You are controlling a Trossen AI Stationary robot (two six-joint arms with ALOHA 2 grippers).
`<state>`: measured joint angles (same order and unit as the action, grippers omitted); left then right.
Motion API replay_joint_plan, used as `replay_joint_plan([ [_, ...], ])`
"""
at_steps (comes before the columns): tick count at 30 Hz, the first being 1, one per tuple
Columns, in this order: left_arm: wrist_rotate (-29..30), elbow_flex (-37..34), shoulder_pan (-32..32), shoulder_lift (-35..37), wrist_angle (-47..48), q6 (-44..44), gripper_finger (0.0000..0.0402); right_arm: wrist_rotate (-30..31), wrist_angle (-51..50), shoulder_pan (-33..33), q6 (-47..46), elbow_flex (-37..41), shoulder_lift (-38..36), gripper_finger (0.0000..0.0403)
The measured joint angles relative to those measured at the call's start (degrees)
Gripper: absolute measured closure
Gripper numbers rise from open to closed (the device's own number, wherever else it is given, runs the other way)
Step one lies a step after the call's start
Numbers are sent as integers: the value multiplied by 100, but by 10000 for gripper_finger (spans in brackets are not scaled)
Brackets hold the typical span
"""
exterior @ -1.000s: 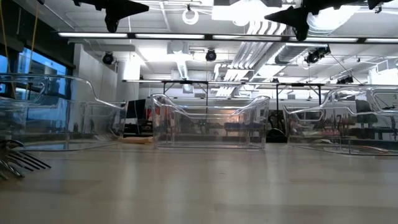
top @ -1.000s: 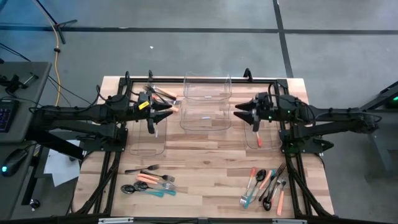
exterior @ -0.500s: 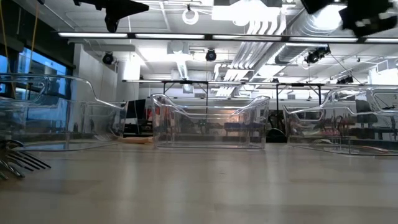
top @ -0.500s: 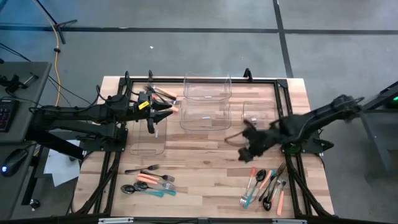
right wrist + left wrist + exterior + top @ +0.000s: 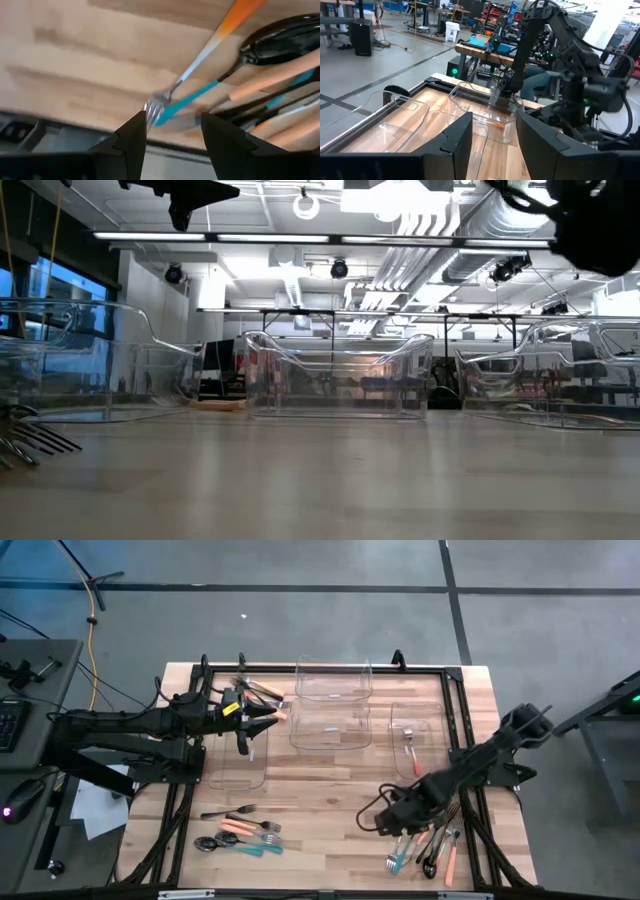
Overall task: Sort silverware by color (type)
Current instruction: Put the orange fork into the bottom right transparent bin
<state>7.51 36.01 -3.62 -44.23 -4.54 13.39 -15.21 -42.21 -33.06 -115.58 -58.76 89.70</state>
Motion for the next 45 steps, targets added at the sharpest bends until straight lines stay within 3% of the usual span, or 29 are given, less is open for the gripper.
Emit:
replay_joint_plan([
  [15,0,0,0,2,-1,-6,261,-194,163,5,-7,0,1073,231],
  [30,13,0,1,2,-4,-9,261,-50,921,46,-500,511,1129,234],
  [35,54,0,2,2,-4,-9,261,81,900,54,-412,512,1136,279],
  [42,87,0,-13,2,-5,-63,261,306,894,50,-400,520,1142,389],
  [45,101,0,-13,2,-7,-63,261,388,989,44,-396,531,1144,392],
])
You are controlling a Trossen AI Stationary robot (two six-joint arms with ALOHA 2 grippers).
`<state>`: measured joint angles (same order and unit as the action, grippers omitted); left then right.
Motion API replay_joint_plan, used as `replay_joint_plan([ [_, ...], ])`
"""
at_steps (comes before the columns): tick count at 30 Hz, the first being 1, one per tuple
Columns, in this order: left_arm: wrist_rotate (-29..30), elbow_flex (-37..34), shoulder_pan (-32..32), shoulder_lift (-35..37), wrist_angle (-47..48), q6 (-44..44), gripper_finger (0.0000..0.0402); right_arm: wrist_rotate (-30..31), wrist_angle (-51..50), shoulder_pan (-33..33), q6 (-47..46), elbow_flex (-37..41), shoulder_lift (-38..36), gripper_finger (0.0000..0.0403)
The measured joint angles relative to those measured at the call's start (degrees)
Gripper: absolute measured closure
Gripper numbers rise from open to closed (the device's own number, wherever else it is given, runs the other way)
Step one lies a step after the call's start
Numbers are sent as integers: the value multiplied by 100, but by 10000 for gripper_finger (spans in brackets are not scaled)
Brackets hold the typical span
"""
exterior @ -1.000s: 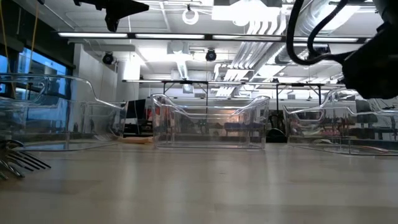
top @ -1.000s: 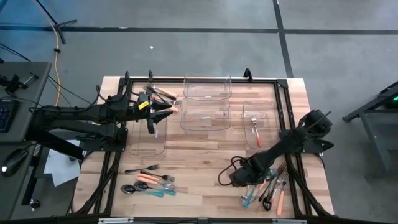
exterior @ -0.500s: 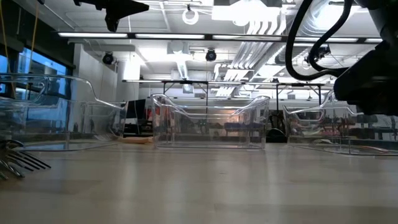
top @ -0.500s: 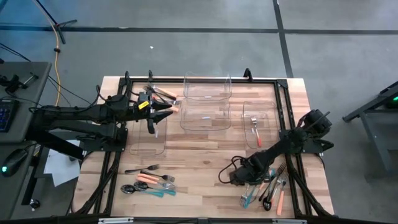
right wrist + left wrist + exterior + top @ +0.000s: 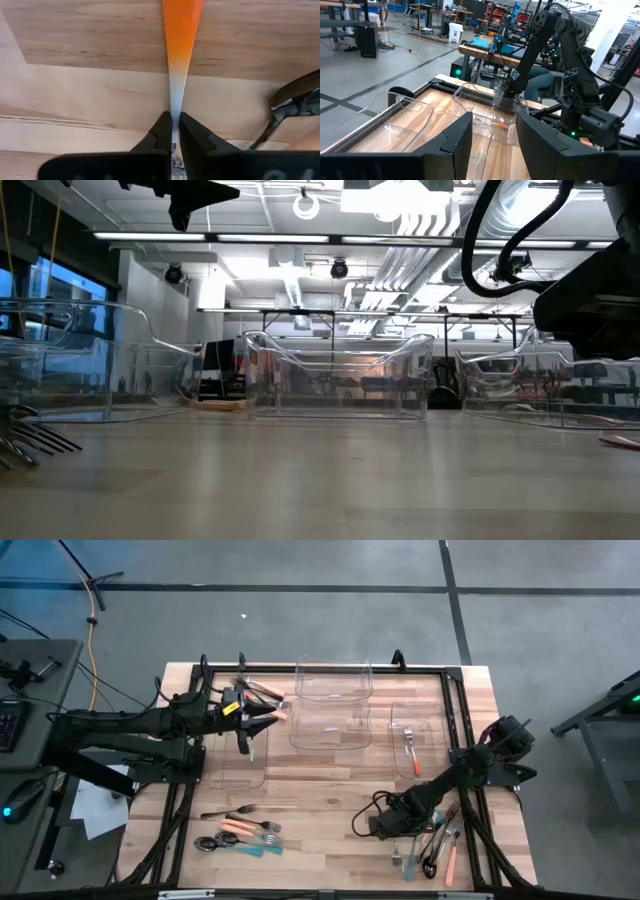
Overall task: Sort silverware by color (type)
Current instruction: Put the orange fork into the bottom right transparent bin
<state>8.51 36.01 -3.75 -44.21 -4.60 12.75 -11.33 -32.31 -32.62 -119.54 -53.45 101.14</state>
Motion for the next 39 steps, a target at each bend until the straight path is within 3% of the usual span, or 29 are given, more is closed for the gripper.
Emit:
replay_joint_plan([
  [7,4,1,0,0,-2,2,261,241,112,-2,287,15,-145,399],
  [13,4,8,0,-2,-213,4,261,1545,323,65,756,39,-620,401],
  [22,4,11,0,8,-491,-125,261,2240,1564,712,4046,24,-1789,402],
  [27,2,11,2,61,-649,-84,261,3046,2345,1397,6027,17,-2322,402],
  [31,-77,11,0,16,-969,359,261,2930,3191,1968,7945,13,-2534,402],
  [36,-767,13,4,-318,-1491,593,261,2232,3708,2780,9118,9,-2685,403],
  [39,-849,13,4,-534,-1676,571,261,1593,3751,3170,9739,9,-2740,403],
])
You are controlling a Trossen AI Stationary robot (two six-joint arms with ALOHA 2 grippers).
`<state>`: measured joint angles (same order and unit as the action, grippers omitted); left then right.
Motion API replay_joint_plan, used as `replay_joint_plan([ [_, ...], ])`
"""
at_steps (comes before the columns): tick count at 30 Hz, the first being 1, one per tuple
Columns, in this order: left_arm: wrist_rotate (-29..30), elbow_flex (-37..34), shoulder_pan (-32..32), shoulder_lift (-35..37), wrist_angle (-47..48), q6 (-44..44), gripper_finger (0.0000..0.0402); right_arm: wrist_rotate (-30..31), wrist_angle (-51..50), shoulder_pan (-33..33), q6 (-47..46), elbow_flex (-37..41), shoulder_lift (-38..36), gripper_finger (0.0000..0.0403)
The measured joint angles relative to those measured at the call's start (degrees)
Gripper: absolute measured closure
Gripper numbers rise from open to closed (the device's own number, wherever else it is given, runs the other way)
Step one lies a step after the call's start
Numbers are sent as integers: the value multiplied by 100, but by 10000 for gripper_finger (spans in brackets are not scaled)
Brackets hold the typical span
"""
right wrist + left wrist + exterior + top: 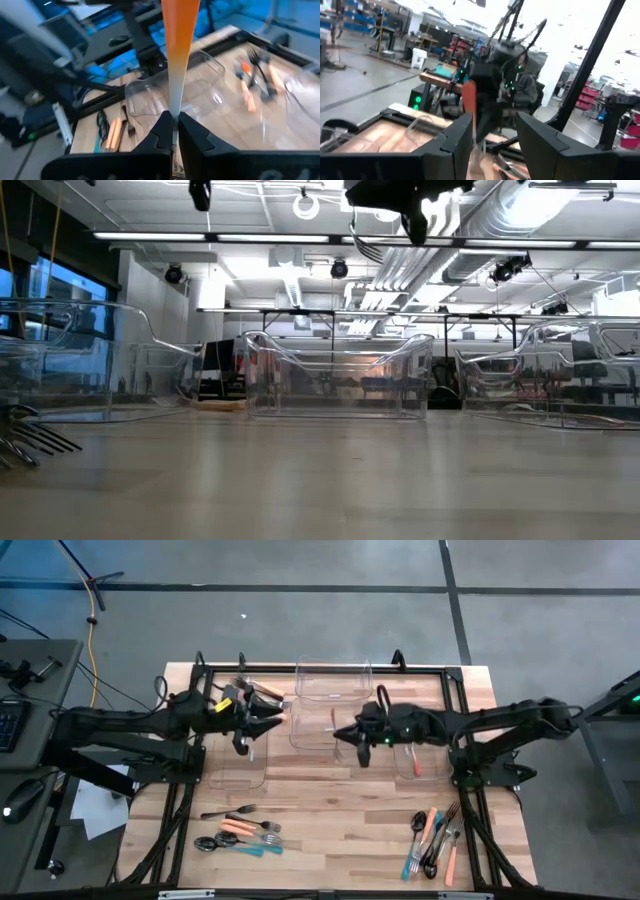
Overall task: Sort silverware by color (type)
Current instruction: Put the orange fork into the bottom right transparent bin
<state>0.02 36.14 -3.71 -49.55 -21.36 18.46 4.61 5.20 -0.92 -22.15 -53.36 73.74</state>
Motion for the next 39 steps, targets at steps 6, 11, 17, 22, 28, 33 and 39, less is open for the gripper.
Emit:
replay_joint_plan([
  [6,109,0,-2,-325,-586,238,261,-1296,32,604,757,0,-29,403],
  [11,137,0,-2,-439,-915,249,261,-2047,66,819,1057,0,-29,403],
  [17,405,0,-2,-441,-860,182,261,-2116,86,886,1065,0,-29,403],
  [22,430,0,-2,-441,-856,-31,261,-1982,227,882,1047,0,-31,403],
  [28,427,0,-2,-441,-855,-98,261,-1806,178,882,876,0,-41,403],
  [33,315,0,-40,-441,-850,-71,261,-1262,-1058,895,623,-7,-492,403],
  [39,315,-2,-276,-441,-827,-70,261,-209,-3835,919,-232,-7,-1303,403],
])
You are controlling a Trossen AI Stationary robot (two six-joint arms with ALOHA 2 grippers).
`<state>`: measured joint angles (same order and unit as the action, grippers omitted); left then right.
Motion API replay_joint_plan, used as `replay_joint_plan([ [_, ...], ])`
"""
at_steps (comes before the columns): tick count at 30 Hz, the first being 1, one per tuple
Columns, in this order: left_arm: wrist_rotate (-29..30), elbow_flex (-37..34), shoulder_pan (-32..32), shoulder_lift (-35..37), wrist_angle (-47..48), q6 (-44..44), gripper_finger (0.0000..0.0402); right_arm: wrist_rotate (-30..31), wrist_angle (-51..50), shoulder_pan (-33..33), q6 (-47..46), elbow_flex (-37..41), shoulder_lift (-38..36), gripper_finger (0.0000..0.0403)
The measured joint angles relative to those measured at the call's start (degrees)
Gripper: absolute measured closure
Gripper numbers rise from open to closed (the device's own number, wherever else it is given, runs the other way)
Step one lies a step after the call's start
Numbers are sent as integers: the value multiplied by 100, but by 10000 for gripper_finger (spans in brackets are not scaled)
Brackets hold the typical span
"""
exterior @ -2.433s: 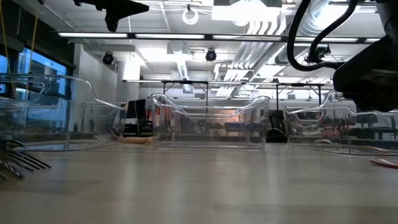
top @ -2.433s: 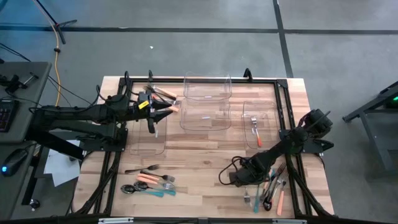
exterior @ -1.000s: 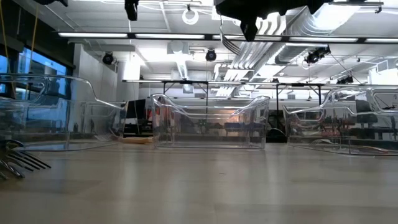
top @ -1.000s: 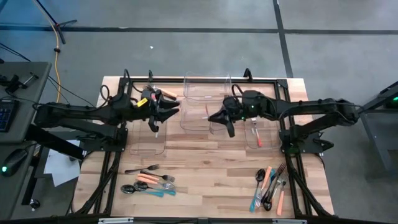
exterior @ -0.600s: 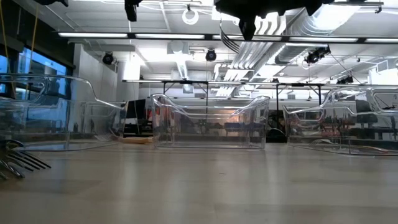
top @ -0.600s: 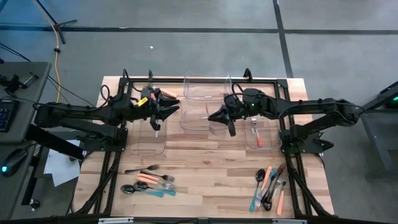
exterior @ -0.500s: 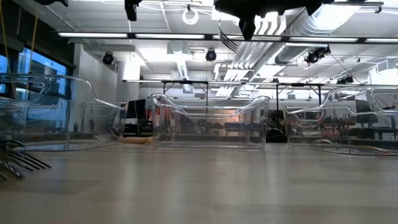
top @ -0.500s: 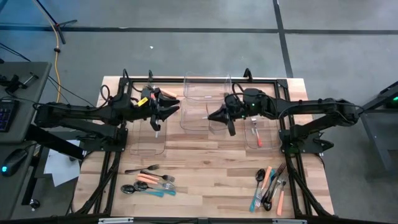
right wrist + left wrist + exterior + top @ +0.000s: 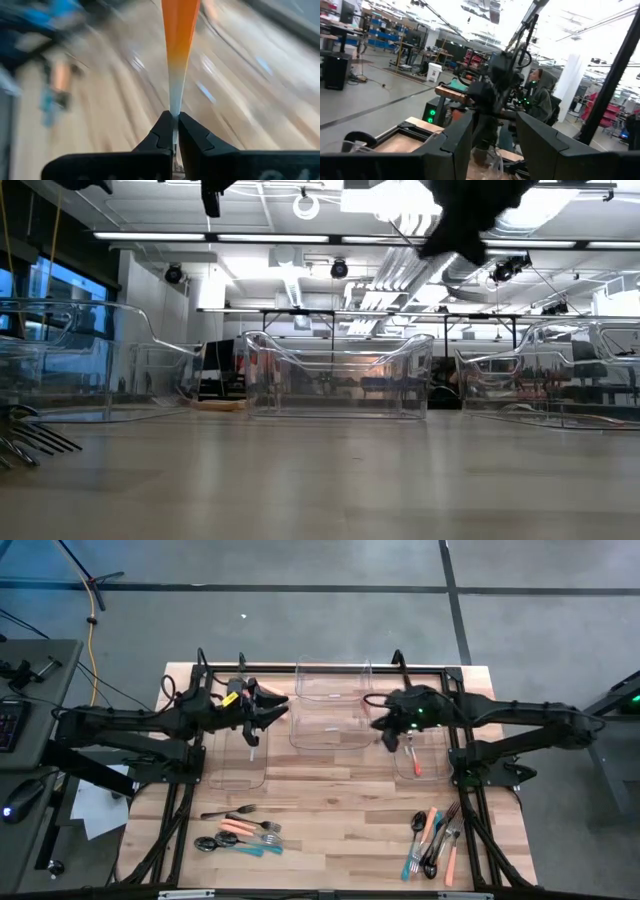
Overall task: Sort silverware by color (type)
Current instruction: Put the orange fork into the bottom right transparent bin
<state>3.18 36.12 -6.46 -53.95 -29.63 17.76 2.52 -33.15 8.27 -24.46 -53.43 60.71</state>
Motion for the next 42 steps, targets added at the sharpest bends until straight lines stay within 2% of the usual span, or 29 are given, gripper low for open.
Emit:
replay_joint_plan([
  [5,-145,0,-197,2,2,7,261,830,-2041,0,-1061,0,-526,403],
  [9,-148,0,-277,2,15,4,261,1349,-3062,42,-2001,0,-769,403],
  [11,-148,0,-311,2,13,6,261,1300,-3186,163,-2332,0,-798,403],
  [17,-148,0,-393,2,15,4,261,550,-3529,636,-2620,42,-424,403],
  [20,-148,0,-408,2,15,-11,261,107,-3392,880,-2630,424,-194,403],
  [25,-148,0,-408,2,14,-143,261,-470,-2439,1157,-2725,1292,-3,403],
  [33,-135,-2,-408,2,-7,-298,261,-458,-1735,1484,-2767,1974,87,403],
  [42,-124,-2,-408,2,-24,-337,261,-453,-1670,1719,-2760,2352,86,403],
])
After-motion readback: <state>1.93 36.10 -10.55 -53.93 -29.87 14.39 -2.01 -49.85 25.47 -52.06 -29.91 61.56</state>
